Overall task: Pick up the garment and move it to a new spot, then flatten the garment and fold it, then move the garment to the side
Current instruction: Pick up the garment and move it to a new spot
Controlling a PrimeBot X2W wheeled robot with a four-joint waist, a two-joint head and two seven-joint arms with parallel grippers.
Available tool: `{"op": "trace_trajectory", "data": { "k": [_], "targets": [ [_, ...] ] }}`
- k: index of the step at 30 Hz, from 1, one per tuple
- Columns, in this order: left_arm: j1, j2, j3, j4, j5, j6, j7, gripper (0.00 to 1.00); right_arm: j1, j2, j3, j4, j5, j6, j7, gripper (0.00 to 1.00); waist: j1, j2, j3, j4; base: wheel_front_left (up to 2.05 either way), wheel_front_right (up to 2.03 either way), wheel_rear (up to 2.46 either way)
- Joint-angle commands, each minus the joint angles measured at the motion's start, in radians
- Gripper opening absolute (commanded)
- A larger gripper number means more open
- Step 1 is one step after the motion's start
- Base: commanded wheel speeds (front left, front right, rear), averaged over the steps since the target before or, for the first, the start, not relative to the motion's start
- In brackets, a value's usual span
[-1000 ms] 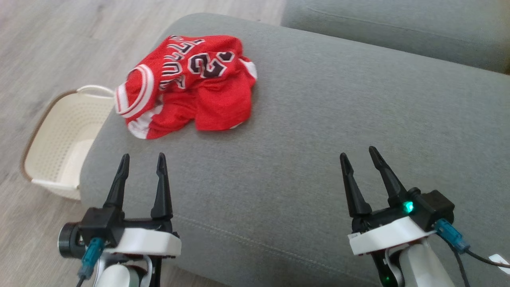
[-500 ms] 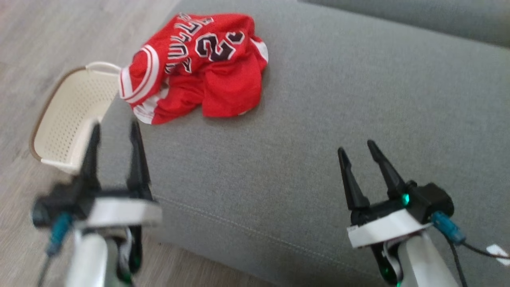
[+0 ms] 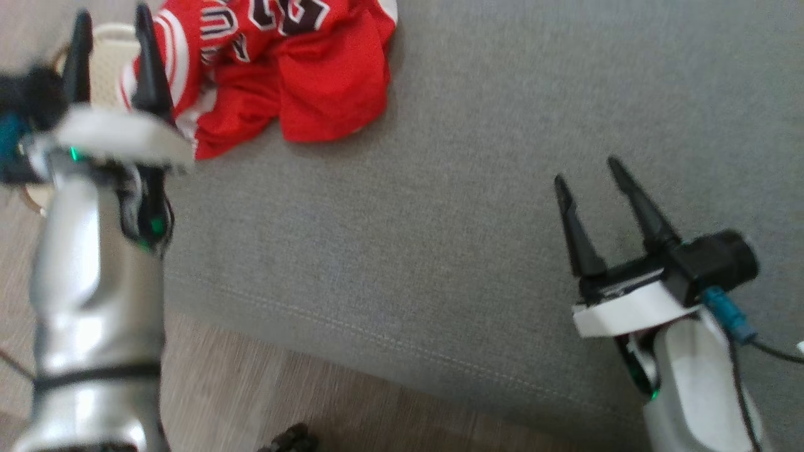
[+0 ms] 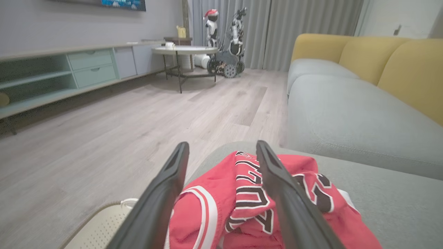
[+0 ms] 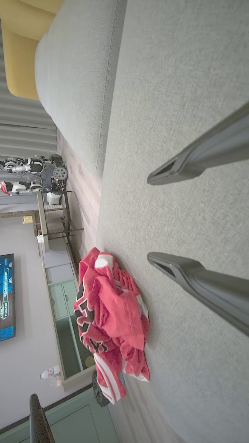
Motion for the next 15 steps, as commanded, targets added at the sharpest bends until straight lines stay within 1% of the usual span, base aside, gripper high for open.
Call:
{"op": "trace_trajectory", "data": {
  "k": [1,4,6,10,11,12,13,15],
  "targets": [
    [-0.081,0.050,0.039,0.020,-0.017,-0.007,0.016,1.00,-0.029,-0.005,0.022,-0.047,-0.011,0.007,-0.011,1.00,-0.0002,0.0000,0.062,-0.001,0.00,0.00,0.00],
    [-0.214,0.074,0.043,0.160,-0.037,-0.016,0.064,1.00,-0.046,-0.024,0.023,-0.072,-0.019,0.007,-0.011,1.00,-0.0002,0.0000,0.111,0.000,0.00,0.00,0.00],
    [-0.289,0.081,0.047,0.248,-0.069,-0.031,0.108,1.00,-0.055,-0.035,0.025,-0.084,-0.022,0.007,-0.011,1.00,-0.0002,0.0000,0.134,0.000,0.00,0.00,0.00],
    [-0.402,0.109,0.021,0.395,-0.101,-0.053,0.204,1.00,-0.069,-0.043,0.034,-0.102,-0.029,0.007,-0.011,1.00,-0.0002,0.0000,0.172,-0.010,0.00,0.00,0.00],
    [-0.442,0.119,-0.003,0.457,-0.117,-0.060,0.260,1.00,-0.076,-0.044,0.037,-0.108,-0.029,0.007,-0.011,1.00,-0.0002,0.0000,0.188,-0.015,0.00,0.00,0.00],
    [-0.442,0.119,-0.003,0.457,-0.117,-0.060,0.260,1.00,-0.076,-0.044,0.037,-0.108,-0.029,0.007,-0.011,1.00,-0.0002,0.0000,0.188,-0.015,0.00,0.00,0.00],
    [-0.471,0.129,-0.034,0.510,-0.127,-0.062,0.308,1.00,-0.082,-0.044,0.040,-0.114,-0.029,0.007,-0.011,1.00,-0.0002,0.0000,0.203,-0.020,0.00,0.00,0.00],
    [-0.488,0.122,-0.075,0.541,-0.161,-0.063,0.348,1.00,-0.090,-0.045,0.044,-0.117,-0.029,0.007,-0.011,1.00,-0.0002,0.0000,0.214,-0.028,0.00,0.00,0.00]
  ]
}}
